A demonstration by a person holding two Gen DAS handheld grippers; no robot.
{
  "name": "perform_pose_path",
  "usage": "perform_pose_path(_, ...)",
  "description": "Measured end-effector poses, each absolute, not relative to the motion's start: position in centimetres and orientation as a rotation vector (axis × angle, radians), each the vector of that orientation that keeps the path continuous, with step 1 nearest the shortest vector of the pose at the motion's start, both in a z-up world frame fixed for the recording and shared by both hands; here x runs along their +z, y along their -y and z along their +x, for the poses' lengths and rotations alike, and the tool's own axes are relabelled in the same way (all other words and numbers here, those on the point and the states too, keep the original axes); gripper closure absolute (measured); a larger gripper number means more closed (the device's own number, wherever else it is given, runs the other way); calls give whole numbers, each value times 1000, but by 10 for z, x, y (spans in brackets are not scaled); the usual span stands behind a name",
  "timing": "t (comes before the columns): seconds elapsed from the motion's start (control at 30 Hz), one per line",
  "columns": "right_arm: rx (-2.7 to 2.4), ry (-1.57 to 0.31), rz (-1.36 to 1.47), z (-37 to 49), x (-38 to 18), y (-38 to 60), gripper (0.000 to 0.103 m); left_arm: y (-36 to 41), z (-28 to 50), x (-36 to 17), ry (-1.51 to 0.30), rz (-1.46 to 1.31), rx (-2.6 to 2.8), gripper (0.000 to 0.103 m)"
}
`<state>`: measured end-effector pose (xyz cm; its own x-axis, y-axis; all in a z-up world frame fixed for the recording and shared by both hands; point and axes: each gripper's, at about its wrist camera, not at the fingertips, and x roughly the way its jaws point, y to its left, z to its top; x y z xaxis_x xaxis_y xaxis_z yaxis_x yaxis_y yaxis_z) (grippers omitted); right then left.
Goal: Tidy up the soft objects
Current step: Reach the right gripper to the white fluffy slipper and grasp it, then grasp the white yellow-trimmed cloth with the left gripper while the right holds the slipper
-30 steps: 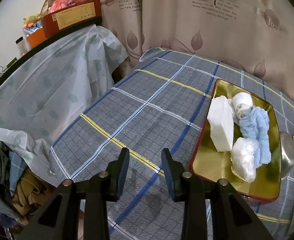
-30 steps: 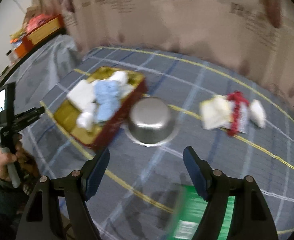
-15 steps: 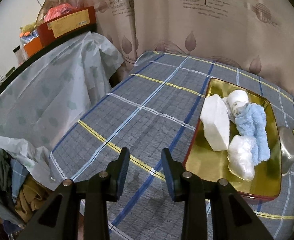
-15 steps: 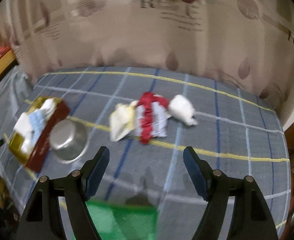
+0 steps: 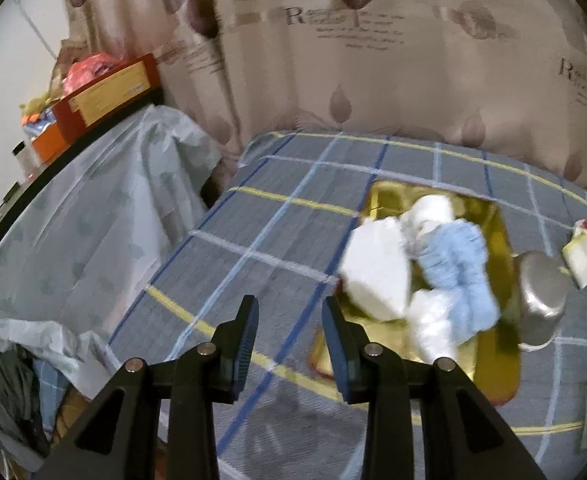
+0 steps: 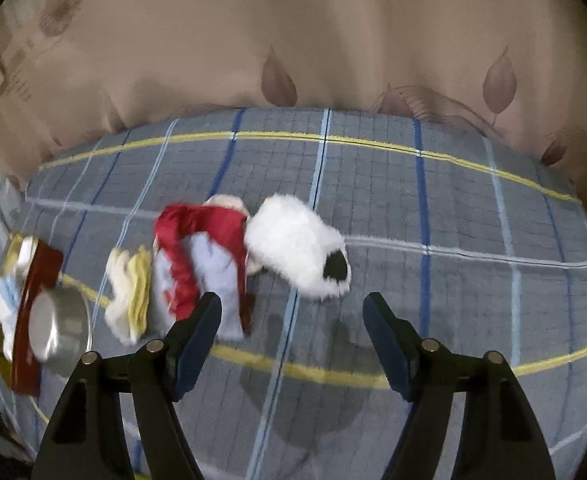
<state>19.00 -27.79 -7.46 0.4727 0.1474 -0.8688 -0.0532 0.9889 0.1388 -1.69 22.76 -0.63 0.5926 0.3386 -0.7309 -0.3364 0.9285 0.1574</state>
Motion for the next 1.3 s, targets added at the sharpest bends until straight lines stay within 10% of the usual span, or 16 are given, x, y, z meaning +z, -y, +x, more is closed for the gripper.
perform_pose_path(0.47,144,-1097,142,242,-118,275,35,-134,37,10,-851,89,143,69)
perform_pose_path(0.7,126,-1036,147,232,-120,286,63,-89,58,-1,-886,112,12,69)
perform_pose_path(1.3,-32,-862,98,73,-97,328,65,25,85,-17,-971,114,-256,69)
